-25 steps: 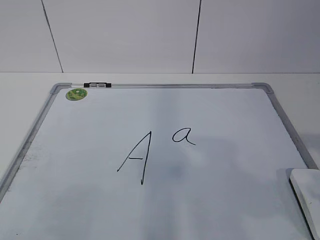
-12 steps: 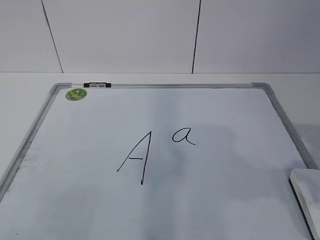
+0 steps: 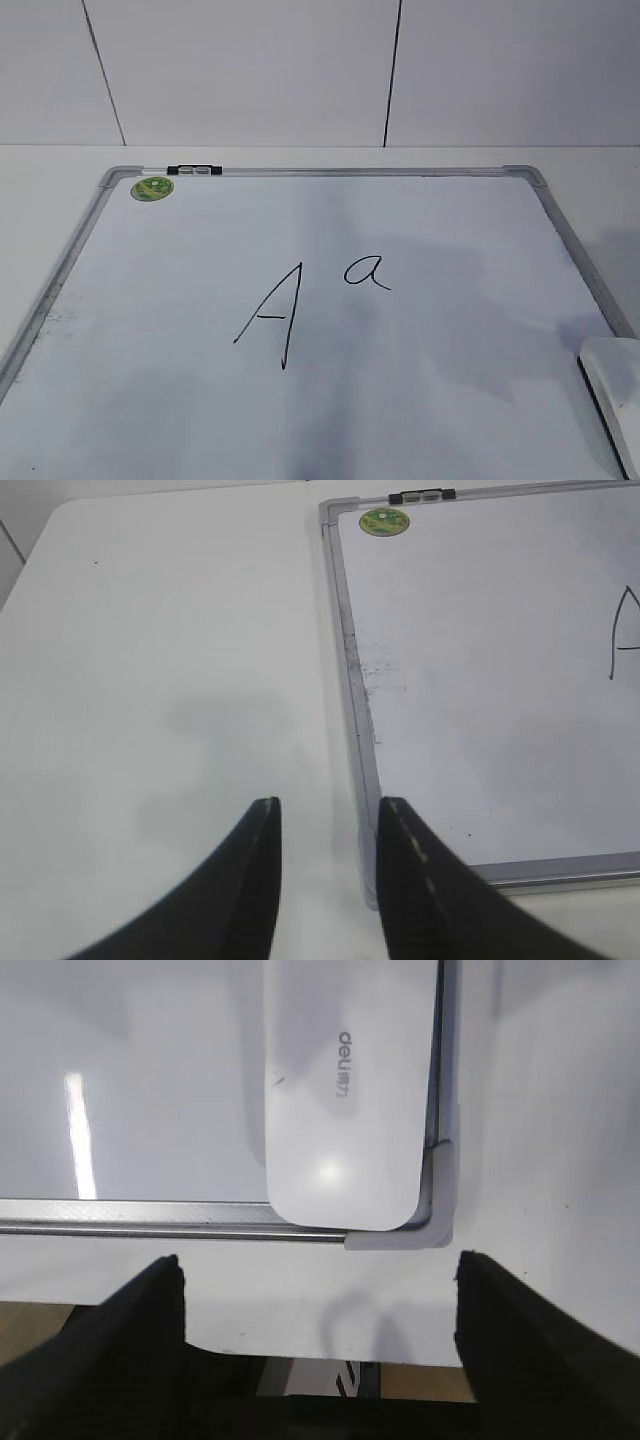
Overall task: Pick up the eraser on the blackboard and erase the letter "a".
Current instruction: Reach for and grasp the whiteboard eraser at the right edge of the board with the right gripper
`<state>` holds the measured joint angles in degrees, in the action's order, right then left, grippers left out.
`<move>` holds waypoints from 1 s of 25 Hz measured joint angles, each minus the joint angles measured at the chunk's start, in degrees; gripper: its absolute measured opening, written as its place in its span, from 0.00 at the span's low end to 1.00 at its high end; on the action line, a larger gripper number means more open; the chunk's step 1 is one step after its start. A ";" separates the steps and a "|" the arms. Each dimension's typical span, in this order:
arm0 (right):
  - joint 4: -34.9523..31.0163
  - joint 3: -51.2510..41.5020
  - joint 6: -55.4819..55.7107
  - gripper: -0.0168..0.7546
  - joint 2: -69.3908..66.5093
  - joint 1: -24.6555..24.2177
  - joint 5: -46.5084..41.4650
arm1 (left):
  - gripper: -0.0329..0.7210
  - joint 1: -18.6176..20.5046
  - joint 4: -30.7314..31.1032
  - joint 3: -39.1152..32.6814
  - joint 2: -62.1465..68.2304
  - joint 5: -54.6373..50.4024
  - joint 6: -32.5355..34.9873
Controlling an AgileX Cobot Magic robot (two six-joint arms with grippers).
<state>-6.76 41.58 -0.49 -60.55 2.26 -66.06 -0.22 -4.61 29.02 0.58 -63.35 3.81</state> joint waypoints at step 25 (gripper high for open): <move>0.65 0.26 0.94 0.89 -15.43 1.39 9.91 | 0.37 0.00 0.00 0.00 0.00 0.00 0.00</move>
<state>-6.11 41.84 0.45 -75.98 3.65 -56.15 -0.22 -4.61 29.02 0.58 -63.35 3.81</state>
